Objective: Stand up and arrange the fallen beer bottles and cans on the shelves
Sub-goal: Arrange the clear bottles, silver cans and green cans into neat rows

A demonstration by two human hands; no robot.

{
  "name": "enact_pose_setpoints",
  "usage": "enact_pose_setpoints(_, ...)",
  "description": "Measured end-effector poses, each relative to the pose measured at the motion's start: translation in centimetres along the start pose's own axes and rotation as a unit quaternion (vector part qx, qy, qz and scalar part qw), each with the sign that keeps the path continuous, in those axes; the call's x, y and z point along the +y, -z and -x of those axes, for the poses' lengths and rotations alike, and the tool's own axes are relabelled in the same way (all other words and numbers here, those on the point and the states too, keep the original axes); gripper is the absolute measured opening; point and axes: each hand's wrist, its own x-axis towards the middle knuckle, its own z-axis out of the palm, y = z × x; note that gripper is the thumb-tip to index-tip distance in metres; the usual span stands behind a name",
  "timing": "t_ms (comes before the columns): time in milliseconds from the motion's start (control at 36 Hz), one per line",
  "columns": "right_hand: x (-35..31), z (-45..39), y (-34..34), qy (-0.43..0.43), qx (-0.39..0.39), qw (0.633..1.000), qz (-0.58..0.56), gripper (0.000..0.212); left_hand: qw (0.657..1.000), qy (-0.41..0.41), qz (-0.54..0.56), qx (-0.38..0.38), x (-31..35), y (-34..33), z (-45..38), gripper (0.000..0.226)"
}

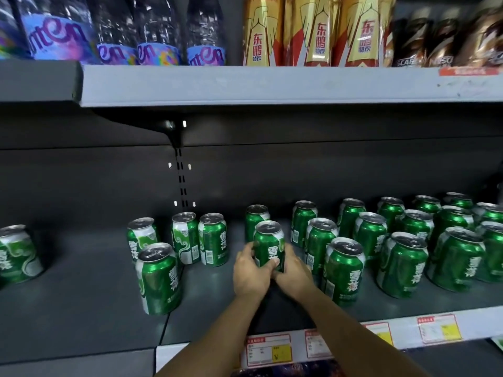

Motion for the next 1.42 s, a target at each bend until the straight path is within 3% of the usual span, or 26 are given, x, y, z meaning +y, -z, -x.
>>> enact_pose_setpoints(167, 0.0, 0.0, -0.7, -0.005, 0.008, 1.0, -0.014, 0.049, 0.997, -0.028, -0.063, -0.02, 0.2, 0.3, 0.1, 0.069)
enact_pose_setpoints(250, 0.3, 0.4, -1.3, -0.002, 0.041, 0.999, -0.018, 0.051, 0.994, -0.054, -0.087, -0.029, 0.5, 0.6, 1.2, 0.077)
enact_pose_setpoints(333, 0.3, 0.8, -1.5, -0.007, 0.072, 0.997, 0.005, 0.058, 0.991, -0.085, -0.103, -0.007, 0.8, 1.5, 2.7, 0.072)
enact_pose_setpoints(472, -1.1, 2.9, -1.1, -0.026, 0.165, 0.986, -0.01, 0.066, 0.972, -0.171, -0.073, 0.145, 1.5, 4.1, 5.2, 0.062)
enact_pose_setpoints(556, -2.0, 4.0, -1.2, 0.021, 0.244, 0.969, -0.021, 0.063, 0.932, -0.217, -0.057, 0.284, 2.0, 6.1, 5.9, 0.066)
enact_pose_setpoints(611, -2.7, 4.5, -1.4, 0.042, 0.263, 0.963, -0.049, 0.061, 0.911, -0.207, -0.053, 0.354, 2.1, 7.7, 5.8, 0.073)
enact_pose_setpoints(694, -3.8, 5.6, -2.4, 0.079, 0.255, 0.962, -0.063, 0.059, 0.904, -0.148, -0.057, 0.397, 1.7, 10.4, 5.5, 0.084)
enact_pose_setpoints(861, -5.5, 7.2, -3.9, 0.115, 0.146, 0.982, -0.014, 0.052, 0.948, 0.023, -0.088, 0.306, -1.4, 14.4, 4.2, 0.109)
enact_pose_setpoints(972, -6.1, 7.5, -4.3, 0.115, 0.109, 0.987, 0.002, 0.048, 0.974, 0.069, -0.034, 0.215, -3.4, 15.5, 3.5, 0.079)
enact_pose_setpoints(1139, -5.9, 7.8, -3.9, 0.103, 0.079, 0.991, -0.041, 0.045, 0.982, 0.044, -0.013, 0.181, -2.5, 15.4, 3.9, 0.06)
enact_pose_setpoints(1250, -5.2, 8.4, -3.4, 0.12, 0.051, 0.989, -0.064, 0.043, 0.994, -0.02, 0.018, 0.103, -0.9, 13.1, 4.8, 0.068)
enact_pose_setpoints(1417, -3.6, 9.1, -2.2, 0.091, 0.053, 0.993, -0.053, 0.072, 0.998, -0.058, 0.032, 0.015, 2.1, 8.7, 6.9, 0.067)
